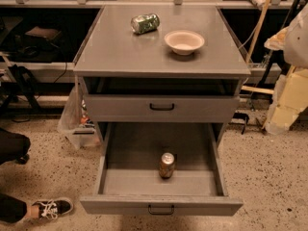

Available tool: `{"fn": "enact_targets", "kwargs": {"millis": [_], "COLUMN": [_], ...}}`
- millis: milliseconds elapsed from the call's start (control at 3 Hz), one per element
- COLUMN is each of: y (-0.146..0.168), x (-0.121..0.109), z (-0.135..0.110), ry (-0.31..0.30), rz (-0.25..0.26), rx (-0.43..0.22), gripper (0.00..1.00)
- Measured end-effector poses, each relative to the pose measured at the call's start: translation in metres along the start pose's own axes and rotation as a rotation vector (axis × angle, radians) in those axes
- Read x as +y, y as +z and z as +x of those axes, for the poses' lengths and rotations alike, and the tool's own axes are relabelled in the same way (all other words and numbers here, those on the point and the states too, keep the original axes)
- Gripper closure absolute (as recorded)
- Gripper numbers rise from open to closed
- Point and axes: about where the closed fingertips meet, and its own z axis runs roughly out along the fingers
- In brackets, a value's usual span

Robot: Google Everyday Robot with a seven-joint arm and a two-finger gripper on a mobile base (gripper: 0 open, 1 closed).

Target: Pick orange can from middle drawer and place on counter

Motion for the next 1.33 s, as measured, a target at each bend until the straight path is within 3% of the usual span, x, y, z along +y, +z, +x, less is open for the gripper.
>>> {"fn": "enact_targets", "kwargs": {"millis": [333,667,1000,1333], "y": [0.0,0.028,0.1,0.186], "x": [0.0,-0.002,-0.002,0.011], "z": [0.0,0.007,0.023,0.044], "ry": [0.0,0.024,0.061,0.104], "rz": [0.0,-0.027,-0.08,-0.179], "rx": [0.0,-0.026,-0.015,0.017], "gripper": [0.0,0.0,0.0,0.0]}}
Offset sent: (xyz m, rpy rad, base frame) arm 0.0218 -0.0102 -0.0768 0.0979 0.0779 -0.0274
